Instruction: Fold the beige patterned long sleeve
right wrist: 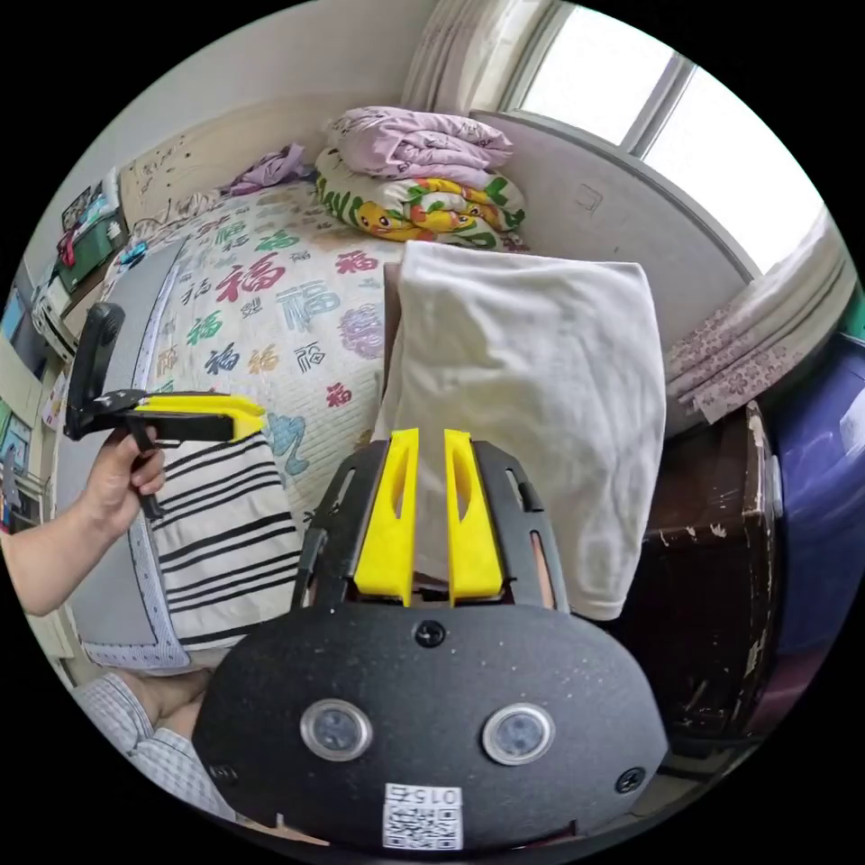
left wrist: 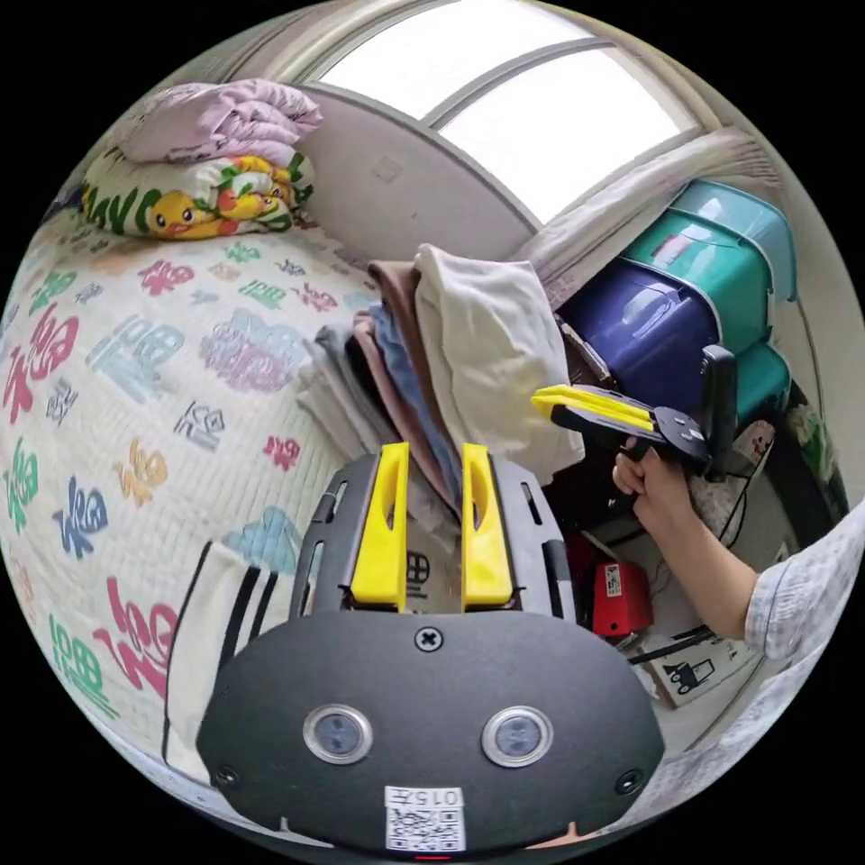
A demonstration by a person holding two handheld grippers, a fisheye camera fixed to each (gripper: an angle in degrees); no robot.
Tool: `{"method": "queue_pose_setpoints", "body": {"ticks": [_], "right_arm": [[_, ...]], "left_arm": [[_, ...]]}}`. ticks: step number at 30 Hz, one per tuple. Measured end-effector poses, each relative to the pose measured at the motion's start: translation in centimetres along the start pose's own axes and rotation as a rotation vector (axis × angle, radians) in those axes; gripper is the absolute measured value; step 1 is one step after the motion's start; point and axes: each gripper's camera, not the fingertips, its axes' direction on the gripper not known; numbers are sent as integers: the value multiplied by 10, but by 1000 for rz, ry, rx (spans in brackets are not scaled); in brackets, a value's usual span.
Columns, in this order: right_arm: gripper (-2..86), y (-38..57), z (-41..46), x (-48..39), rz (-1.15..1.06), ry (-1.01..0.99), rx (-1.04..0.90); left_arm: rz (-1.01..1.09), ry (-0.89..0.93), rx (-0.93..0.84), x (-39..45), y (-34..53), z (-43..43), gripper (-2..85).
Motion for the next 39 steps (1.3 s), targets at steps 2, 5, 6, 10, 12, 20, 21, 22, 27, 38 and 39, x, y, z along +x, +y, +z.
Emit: {"method": "queue_pose_setpoints", "body": {"ticks": [2,5,6,10,12,20,21,22,27,38,39], "right_arm": [[68,-11,-4,-2,3,-5,56],[75,-36,-6,-18,-23,-8,156],[81,-49,-1,-27,-44,-8,171],[87,-82,28,-38,-56,-58,138],[75,-87,47,-33,-51,-95,83],[26,-27,17,52,239,-280,211],[23,-18,10,59,262,-284,231],[20,0,-4,73,305,-290,271],[13,58,-49,111,397,-271,366],[7,122,-127,96,385,-409,626],[7,130,-145,89,347,-416,668]], "left_arm": [[61,-8,55,10,-34,9,89],[55,-55,80,8,-83,16,81],[47,-67,77,6,-98,18,70],[81,-111,45,8,-125,25,36],[81,-176,17,6,-128,29,19],[69,-60,21,2,-117,13,59],[66,-53,23,2,-116,10,67],[67,-49,29,4,-116,8,69],[64,60,43,15,-118,-3,92],[-4,412,169,38,-51,-125,16],[15,449,210,41,-26,-161,13]]}}
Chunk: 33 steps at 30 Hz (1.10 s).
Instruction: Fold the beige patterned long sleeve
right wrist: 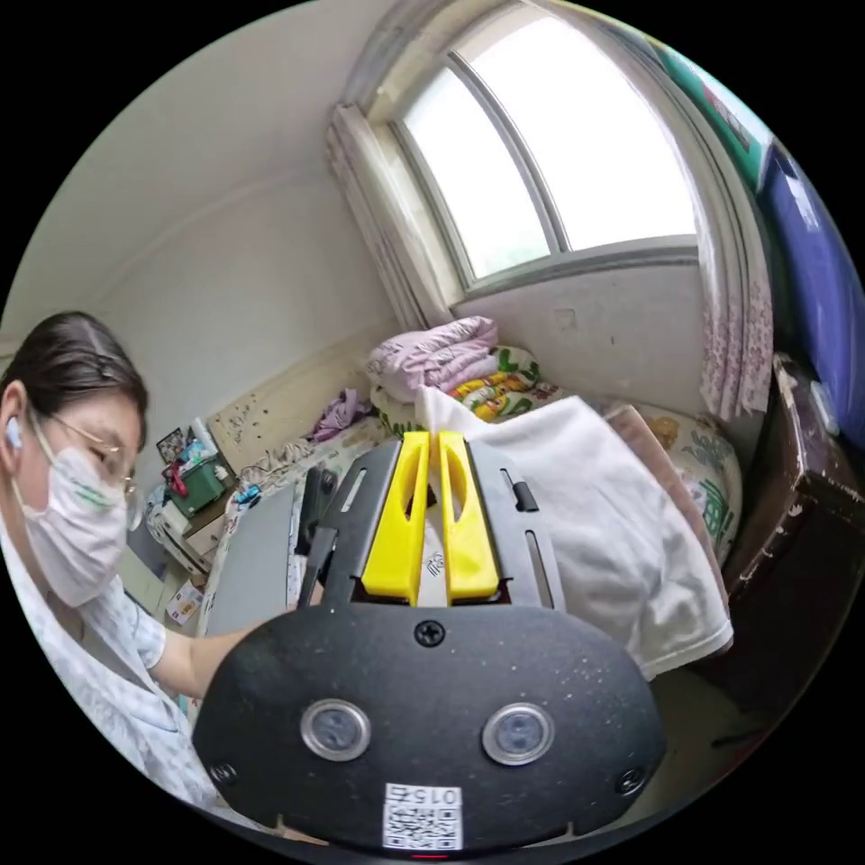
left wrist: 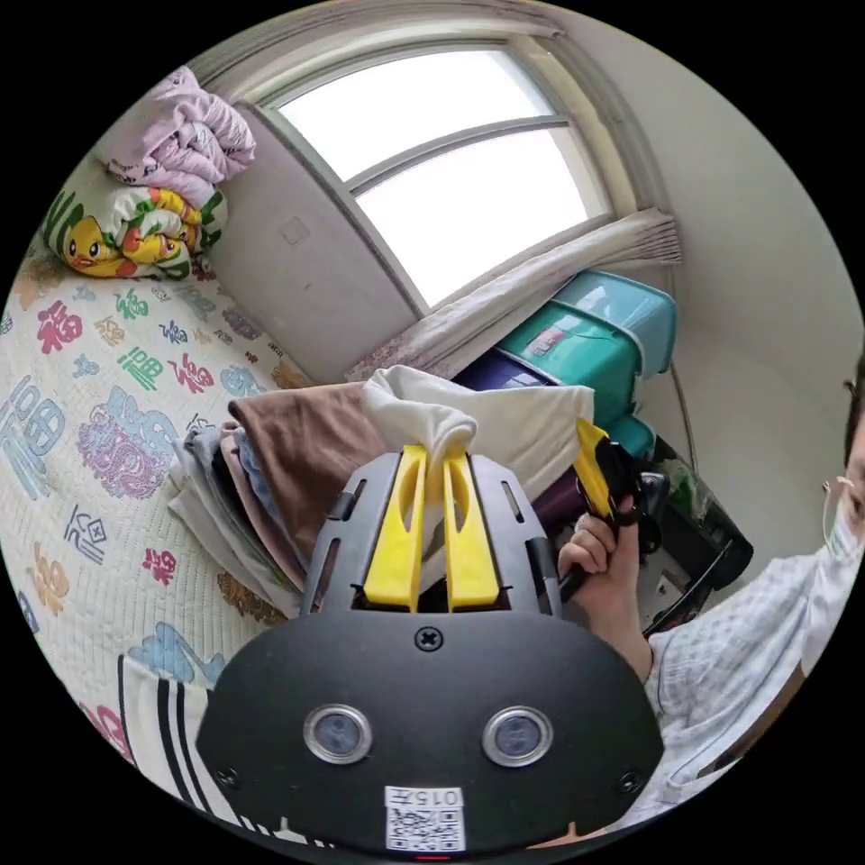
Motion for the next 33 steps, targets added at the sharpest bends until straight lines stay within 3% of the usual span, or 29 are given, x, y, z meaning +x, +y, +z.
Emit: {"method": "queue_pose_setpoints", "body": {"ticks": [4,12,18,22,28,33], "right_arm": [[6,13,-48,-35,-85,-164,51],[5,106,-6,-56,54,-555,-188],[5,183,29,-83,127,-787,-317],[6,194,27,-87,38,-844,-401],[6,199,59,-55,-84,-693,-501],[5,298,201,0,-274,-392,-698]], "left_arm": [[71,-58,150,62,68,-137,10],[-81,-498,347,213,266,-448,8],[-135,-733,438,343,386,-569,8],[-148,-728,477,401,443,-613,7],[-229,-766,602,441,521,-676,8],[-458,-808,595,341,601,-700,8]]}}
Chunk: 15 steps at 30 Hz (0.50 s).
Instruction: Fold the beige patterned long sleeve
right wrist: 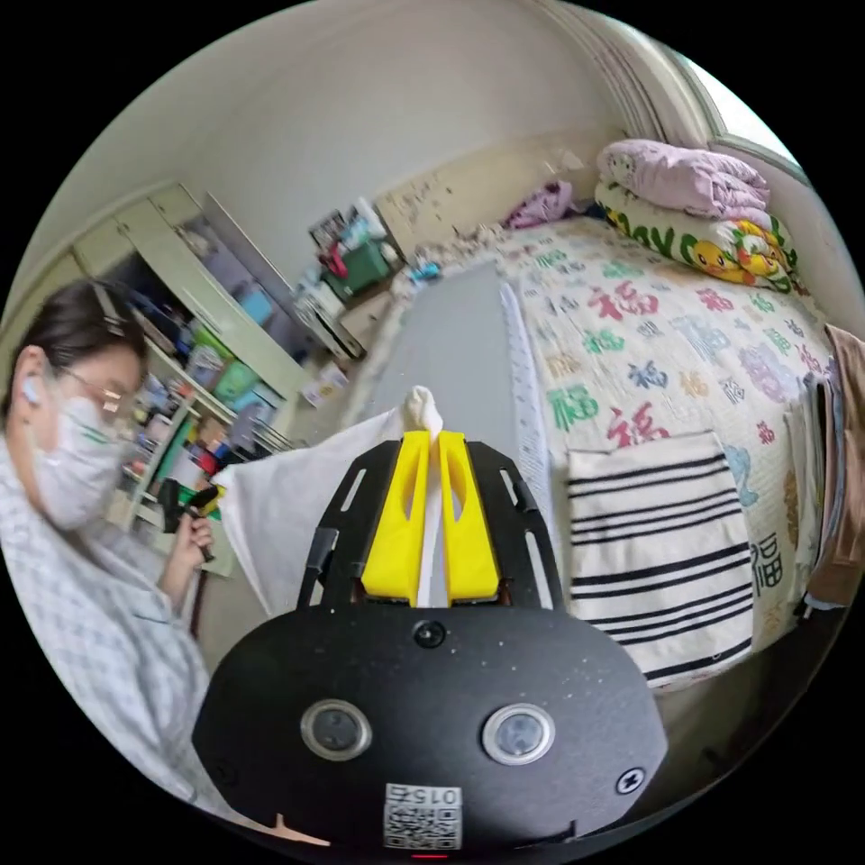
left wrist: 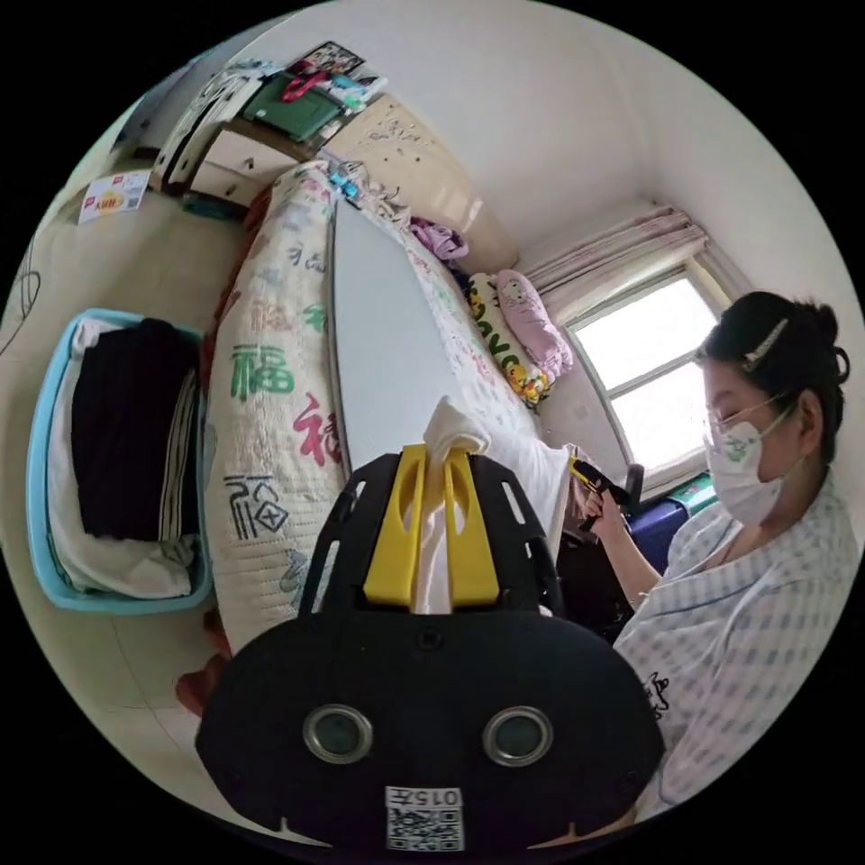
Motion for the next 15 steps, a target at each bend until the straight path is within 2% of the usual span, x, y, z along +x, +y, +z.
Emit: {"method": "queue_pose_setpoints", "body": {"ticks": [2,4,9,12,15], "right_arm": [[1,18,81,68,52,136,-97],[-2,28,112,112,100,93,-91],[-4,47,122,194,50,-6,-20],[-5,56,104,229,31,-48,30],[-5,61,66,245,59,-100,166]], "left_arm": [[-74,-32,-49,-39,11,27,6],[-133,-61,-35,-62,21,39,2],[-9,-281,57,-63,48,34,0],[-24,-276,95,-71,69,32,-1],[-43,-233,165,-79,89,17,-2]]}}
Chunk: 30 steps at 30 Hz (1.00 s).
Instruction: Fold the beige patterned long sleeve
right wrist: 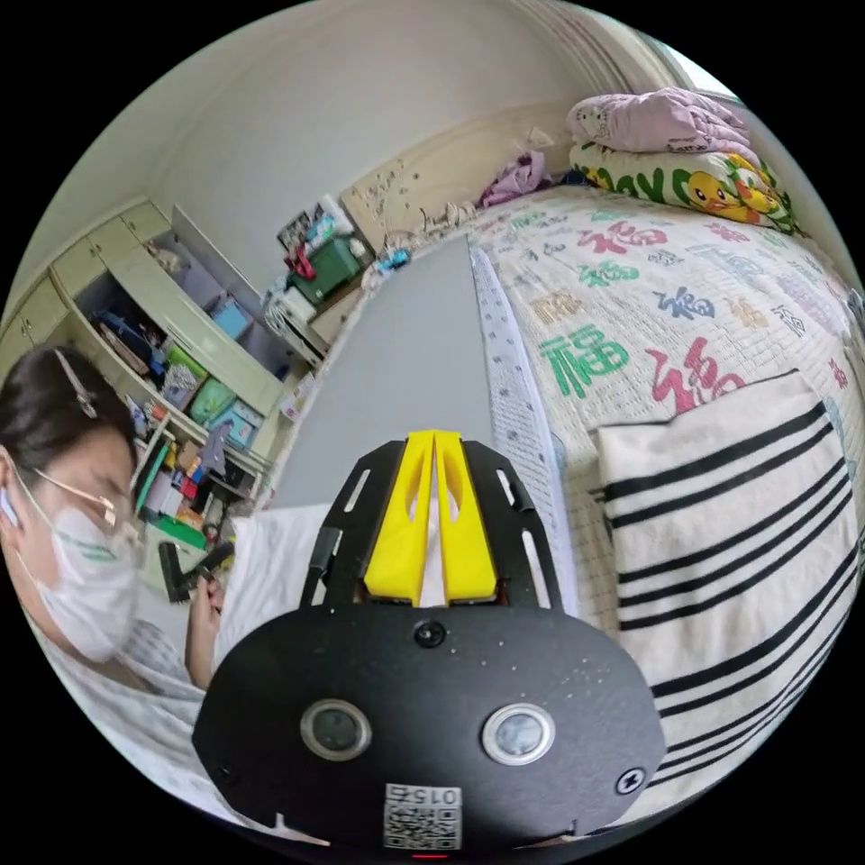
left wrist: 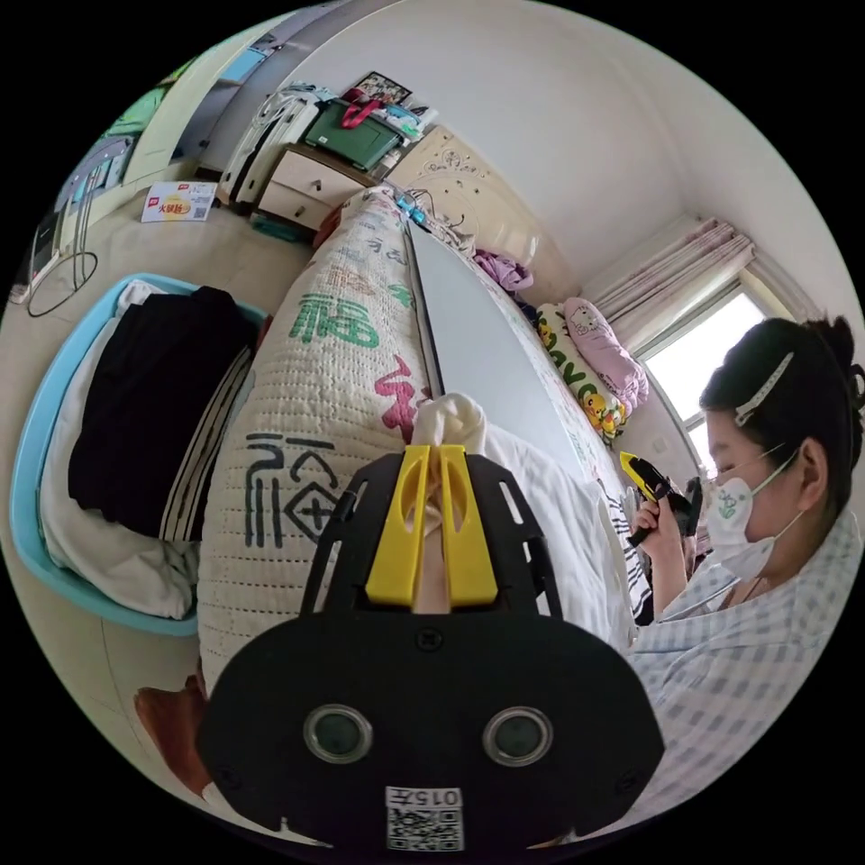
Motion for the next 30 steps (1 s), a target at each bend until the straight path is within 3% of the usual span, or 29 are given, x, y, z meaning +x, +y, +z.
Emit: {"method": "queue_pose_setpoints", "body": {"ticks": [8,11,15,22,27,30], "right_arm": [[-4,13,-87,5,-181,-319,154],[-5,33,-150,16,-267,-357,236],[-5,43,-247,56,-208,-469,304],[-5,94,-459,76,-421,-535,427],[-5,160,-605,137,-513,-440,567],[-5,224,-676,201,-602,-365,690]], "left_arm": [[22,45,159,-8,45,-53,-3],[46,28,188,-4,63,-67,-3],[67,21,120,-4,75,-72,-3],[95,34,181,-4,111,-97,0],[452,-256,538,82,198,-171,-1],[650,-320,765,125,269,-206,-4]]}}
